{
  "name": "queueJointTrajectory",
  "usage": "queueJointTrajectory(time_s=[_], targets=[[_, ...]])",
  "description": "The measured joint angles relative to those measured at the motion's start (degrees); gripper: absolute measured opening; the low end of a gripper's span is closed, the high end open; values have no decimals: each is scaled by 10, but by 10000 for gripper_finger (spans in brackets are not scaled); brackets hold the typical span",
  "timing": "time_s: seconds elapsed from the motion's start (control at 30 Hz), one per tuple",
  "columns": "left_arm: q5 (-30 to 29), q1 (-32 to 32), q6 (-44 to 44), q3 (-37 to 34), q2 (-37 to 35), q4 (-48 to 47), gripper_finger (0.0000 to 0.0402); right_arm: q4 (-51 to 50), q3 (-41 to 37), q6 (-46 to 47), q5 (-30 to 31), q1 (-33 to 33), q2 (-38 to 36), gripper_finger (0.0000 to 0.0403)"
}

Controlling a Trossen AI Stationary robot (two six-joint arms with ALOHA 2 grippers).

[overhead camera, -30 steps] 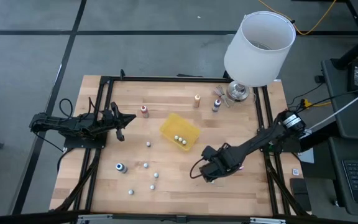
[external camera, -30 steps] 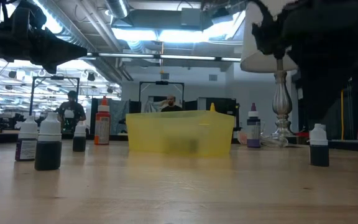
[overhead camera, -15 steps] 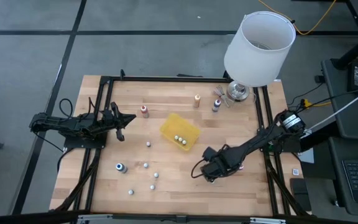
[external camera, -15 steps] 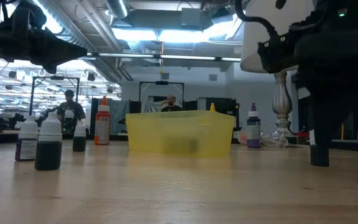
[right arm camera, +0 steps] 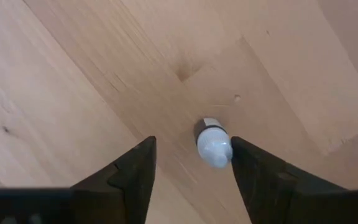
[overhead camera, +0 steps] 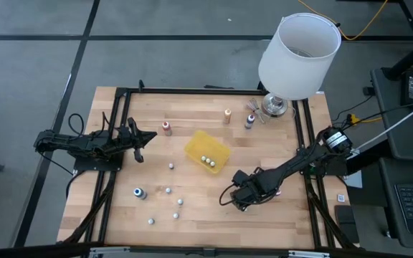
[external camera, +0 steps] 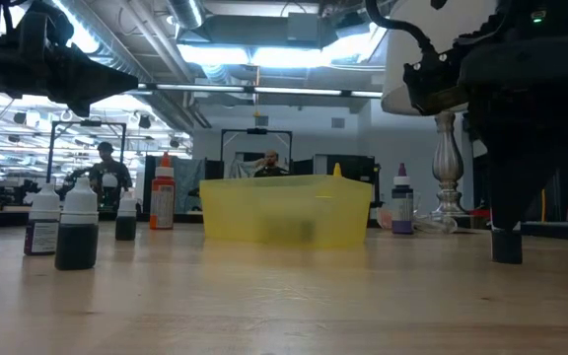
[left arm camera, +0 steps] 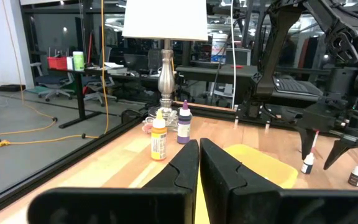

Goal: Pick & Place food coloring
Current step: Put the small black food coloring bottle into the yellow bin

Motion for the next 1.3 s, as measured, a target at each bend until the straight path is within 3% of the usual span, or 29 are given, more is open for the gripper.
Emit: queueJointTrajectory(time_s=[0.6,0.93,1.17,1.3], targets=[[0,0,0,0,0,0,11,-14,6,-46,0,0,1,59],[0,0,0,0,0,0,11,-144,105,-206,1,-35,1,81],[0,0,0,0,0,0,10,-212,194,-342,1,-83,1,60],[0,0,0,0,0,0,9,-224,239,-392,1,-118,1,68]])
